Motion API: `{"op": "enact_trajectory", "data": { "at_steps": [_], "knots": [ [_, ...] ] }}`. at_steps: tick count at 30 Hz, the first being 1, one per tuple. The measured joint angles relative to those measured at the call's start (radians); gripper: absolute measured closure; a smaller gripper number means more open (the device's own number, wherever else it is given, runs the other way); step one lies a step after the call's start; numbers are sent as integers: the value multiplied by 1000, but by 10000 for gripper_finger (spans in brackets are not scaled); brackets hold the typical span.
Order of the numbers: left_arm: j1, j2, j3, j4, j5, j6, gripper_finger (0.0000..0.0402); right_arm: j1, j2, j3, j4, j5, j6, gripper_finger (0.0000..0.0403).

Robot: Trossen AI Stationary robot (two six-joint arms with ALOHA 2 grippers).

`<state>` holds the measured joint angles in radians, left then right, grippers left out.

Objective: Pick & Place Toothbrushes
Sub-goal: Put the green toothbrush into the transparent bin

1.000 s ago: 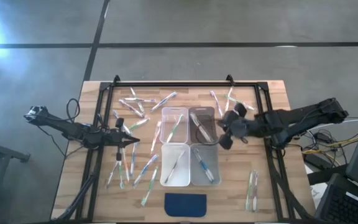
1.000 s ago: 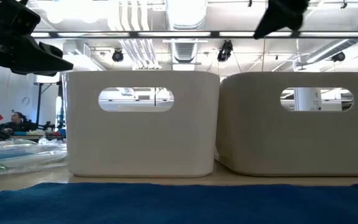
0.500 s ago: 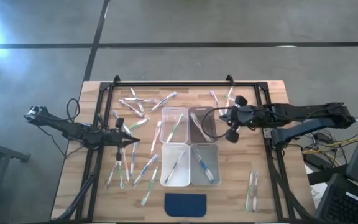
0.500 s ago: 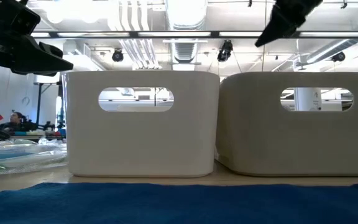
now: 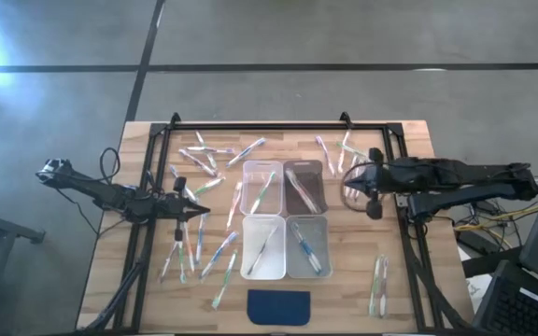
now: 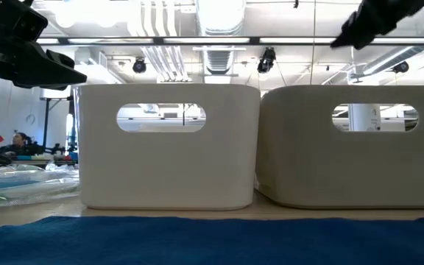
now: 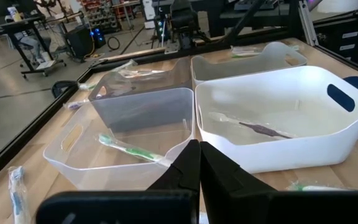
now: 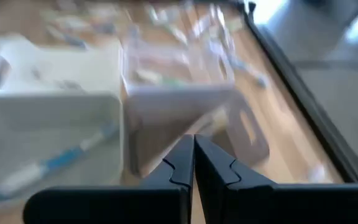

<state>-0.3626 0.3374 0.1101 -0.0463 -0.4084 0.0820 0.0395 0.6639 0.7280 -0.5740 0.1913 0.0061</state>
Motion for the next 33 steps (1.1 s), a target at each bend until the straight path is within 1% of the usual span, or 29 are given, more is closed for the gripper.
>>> {"op": "enact_trajectory", "data": {
  "at_steps": [3, 7, 10, 15, 20, 26, 30, 33],
  "knots": [
    [0, 0, 0, 0, 0, 0, 396, -5, -66, -35, 95, -44, -26, 394],
    [0, 0, 0, 0, 0, 0, 396, -8, -115, -108, 205, -95, -65, 394],
    [0, 0, 0, 0, 0, 0, 396, -8, -123, -181, 318, -123, -79, 394],
    [0, 0, 0, 0, 0, 0, 396, -9, -126, -280, 492, -189, -151, 394],
    [0, 0, 0, 0, 0, 0, 396, -48, -130, -332, 517, -200, -166, 394],
    [0, 0, 0, 0, 0, 0, 396, -158, -137, -413, 584, -355, -116, 394],
    [0, 0, 0, 0, 0, 0, 396, -232, -160, -460, 588, -420, -88, 395],
    [0, 0, 0, 0, 0, 0, 396, -266, -199, -495, 586, -478, -64, 395]
  ]
}}
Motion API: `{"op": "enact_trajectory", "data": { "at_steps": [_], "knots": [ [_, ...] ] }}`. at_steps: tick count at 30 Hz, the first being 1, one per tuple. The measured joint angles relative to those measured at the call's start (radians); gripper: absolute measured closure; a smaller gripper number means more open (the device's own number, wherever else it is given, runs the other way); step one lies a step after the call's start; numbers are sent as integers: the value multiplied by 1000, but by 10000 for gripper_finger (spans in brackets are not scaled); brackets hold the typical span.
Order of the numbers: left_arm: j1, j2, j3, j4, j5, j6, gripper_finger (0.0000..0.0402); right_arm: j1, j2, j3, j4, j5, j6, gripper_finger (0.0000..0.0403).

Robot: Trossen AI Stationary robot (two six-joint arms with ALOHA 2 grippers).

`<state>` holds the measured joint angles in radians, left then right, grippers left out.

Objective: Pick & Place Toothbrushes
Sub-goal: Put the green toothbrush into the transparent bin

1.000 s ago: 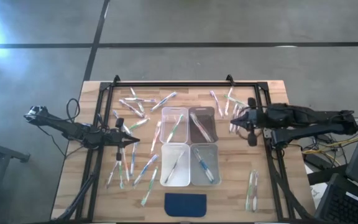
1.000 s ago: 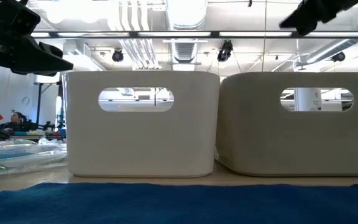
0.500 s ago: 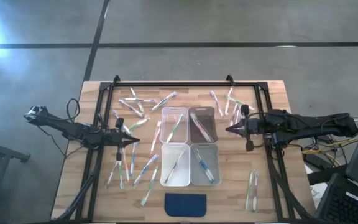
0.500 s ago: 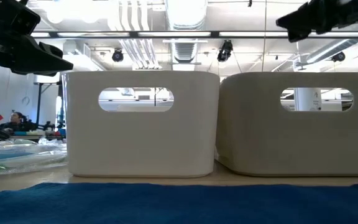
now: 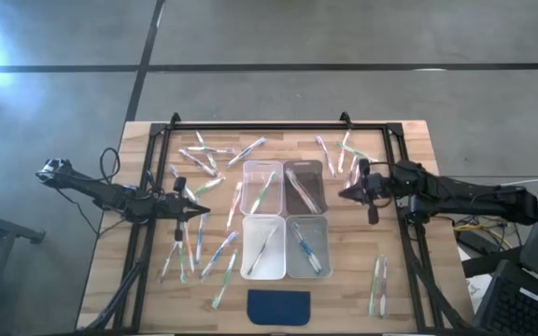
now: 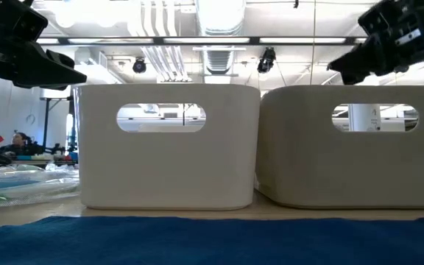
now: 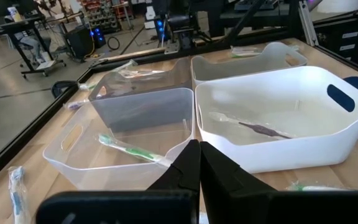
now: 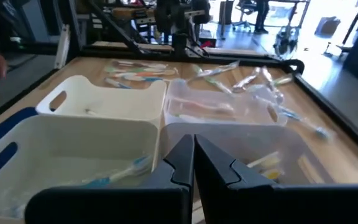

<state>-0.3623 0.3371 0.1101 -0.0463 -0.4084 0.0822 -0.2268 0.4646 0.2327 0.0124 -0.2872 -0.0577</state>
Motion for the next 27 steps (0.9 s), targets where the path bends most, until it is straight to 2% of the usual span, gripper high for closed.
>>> {"op": "enact_trajectory", "data": {
  "at_steps": [7, 12, 17, 23, 27],
  "knots": [
    [0, 0, 0, 29, 0, -9, 396, -8, -168, -75, -31, -9, 32, 395],
    [0, 0, 0, 27, 0, -9, 396, -8, -325, -101, -89, 54, 31, 394],
    [1, 0, 0, 27, -3, -7, 396, -7, -452, -123, -162, 62, -2, 395],
    [0, 0, 0, 30, -4, -7, 396, -7, -451, -134, -196, 78, 0, 394],
    [0, 0, 0, 28, -3, -7, 396, -7, -429, -137, -197, 99, -55, 394]
  ]
}}
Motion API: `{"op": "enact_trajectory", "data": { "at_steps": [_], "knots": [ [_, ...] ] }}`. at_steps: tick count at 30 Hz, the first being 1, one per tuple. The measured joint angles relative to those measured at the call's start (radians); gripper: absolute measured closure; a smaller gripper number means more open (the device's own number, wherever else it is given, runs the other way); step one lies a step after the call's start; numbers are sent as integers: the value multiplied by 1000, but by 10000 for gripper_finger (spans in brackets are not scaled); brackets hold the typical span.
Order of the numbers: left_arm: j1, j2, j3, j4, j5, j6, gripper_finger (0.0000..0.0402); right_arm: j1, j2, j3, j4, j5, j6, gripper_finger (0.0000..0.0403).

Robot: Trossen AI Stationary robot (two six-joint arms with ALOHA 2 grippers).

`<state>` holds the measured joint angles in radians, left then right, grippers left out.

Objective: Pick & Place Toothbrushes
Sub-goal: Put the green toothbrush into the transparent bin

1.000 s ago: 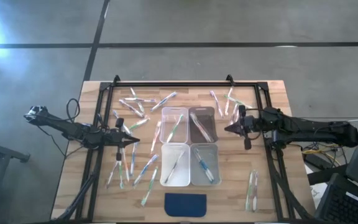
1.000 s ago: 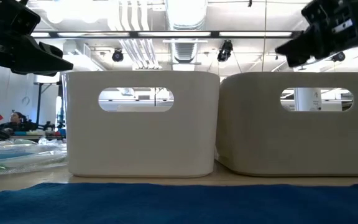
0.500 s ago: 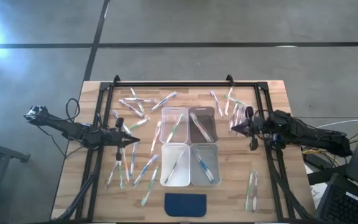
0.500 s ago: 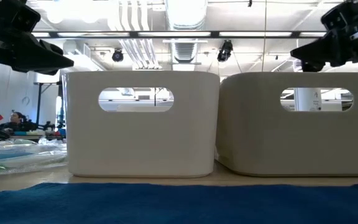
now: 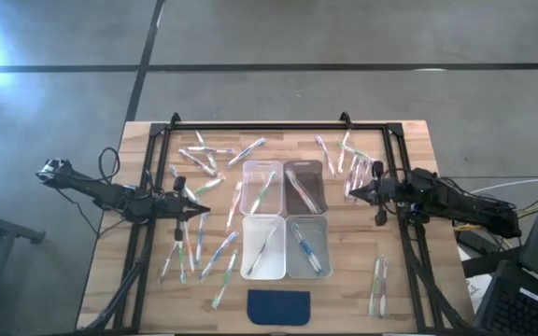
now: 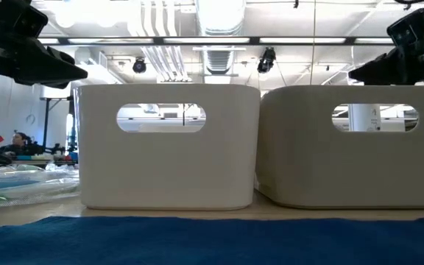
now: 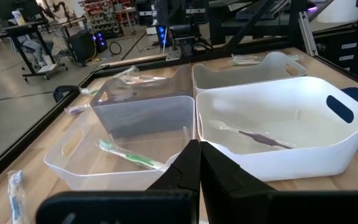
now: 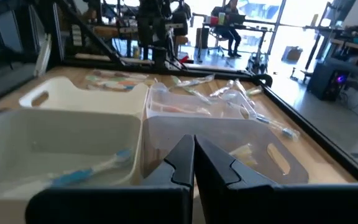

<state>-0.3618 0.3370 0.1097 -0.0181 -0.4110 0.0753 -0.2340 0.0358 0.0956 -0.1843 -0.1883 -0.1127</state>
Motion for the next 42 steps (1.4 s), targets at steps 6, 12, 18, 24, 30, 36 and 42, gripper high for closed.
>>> {"op": "enact_trajectory", "data": {
  "at_steps": [6, 12, 18, 24, 30, 36, 42],
  "knots": [
    [0, 0, 0, 0, 2, -8, 396, 0, 23, 0, 1, 6, -15, 394],
    [0, 0, 0, 10, 2, -3, 396, 0, 27, 0, 1, 6, -19, 394],
    [-1, 0, 0, 44, -41, -40, 396, 0, 26, 0, 1, 6, -19, 394],
    [1, 0, 62, -12, -270, -148, 361, 0, 26, 0, 1, 6, -19, 394],
    [2, 25, 179, -134, -291, -199, 275, 0, 26, 0, 1, 6, -19, 394],
    [2, 125, 356, -381, -308, -339, 191, 0, 26, 1, 1, 6, -19, 394],
    [2, 326, 517, -546, -145, -387, 160, 0, 26, 1, 1, 6, -19, 394]
  ]
}}
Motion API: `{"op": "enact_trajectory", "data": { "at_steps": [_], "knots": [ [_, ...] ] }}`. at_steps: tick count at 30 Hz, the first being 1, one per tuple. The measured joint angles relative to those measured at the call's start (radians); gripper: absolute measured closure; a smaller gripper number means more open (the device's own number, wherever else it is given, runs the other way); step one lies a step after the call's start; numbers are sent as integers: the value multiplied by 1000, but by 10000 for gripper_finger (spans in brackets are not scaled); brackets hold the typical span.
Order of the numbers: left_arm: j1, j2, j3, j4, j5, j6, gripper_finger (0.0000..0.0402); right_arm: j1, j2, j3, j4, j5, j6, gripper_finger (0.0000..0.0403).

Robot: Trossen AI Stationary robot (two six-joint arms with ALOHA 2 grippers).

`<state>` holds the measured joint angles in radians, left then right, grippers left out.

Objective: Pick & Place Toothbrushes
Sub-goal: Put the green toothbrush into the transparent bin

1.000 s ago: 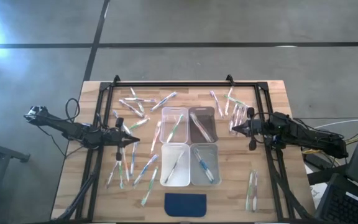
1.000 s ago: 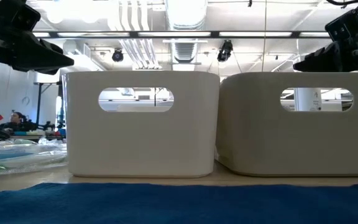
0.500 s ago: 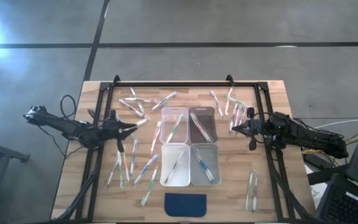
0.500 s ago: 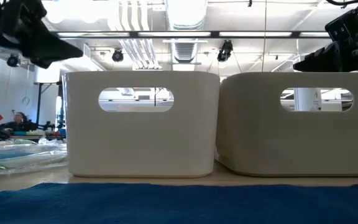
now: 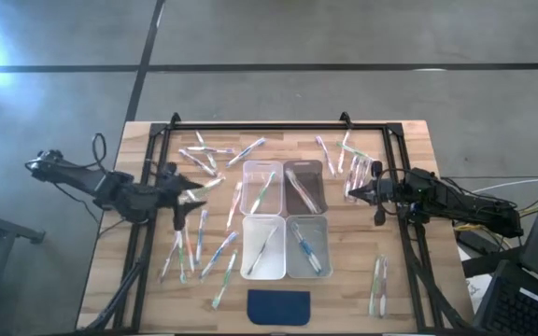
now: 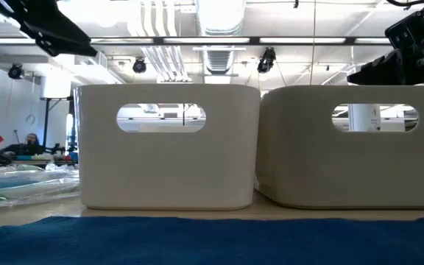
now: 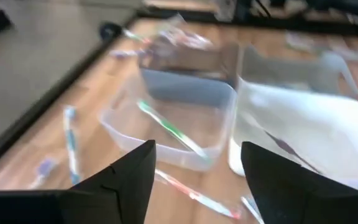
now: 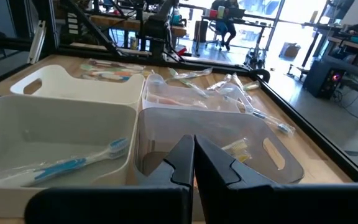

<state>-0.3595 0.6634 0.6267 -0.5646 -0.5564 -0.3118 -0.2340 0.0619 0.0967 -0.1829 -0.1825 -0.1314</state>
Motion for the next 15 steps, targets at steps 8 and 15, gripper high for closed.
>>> {"op": "enact_trajectory", "data": {
  "at_steps": [8, 15],
  "knots": [
    [-2, 275, 126, -18, 211, 4, 173, 0, 0, 0, 0, 0, 0, 394],
    [-3, 459, 223, -53, 369, 48, 174, 0, 0, 0, 0, 2, 0, 394]
  ]
}}
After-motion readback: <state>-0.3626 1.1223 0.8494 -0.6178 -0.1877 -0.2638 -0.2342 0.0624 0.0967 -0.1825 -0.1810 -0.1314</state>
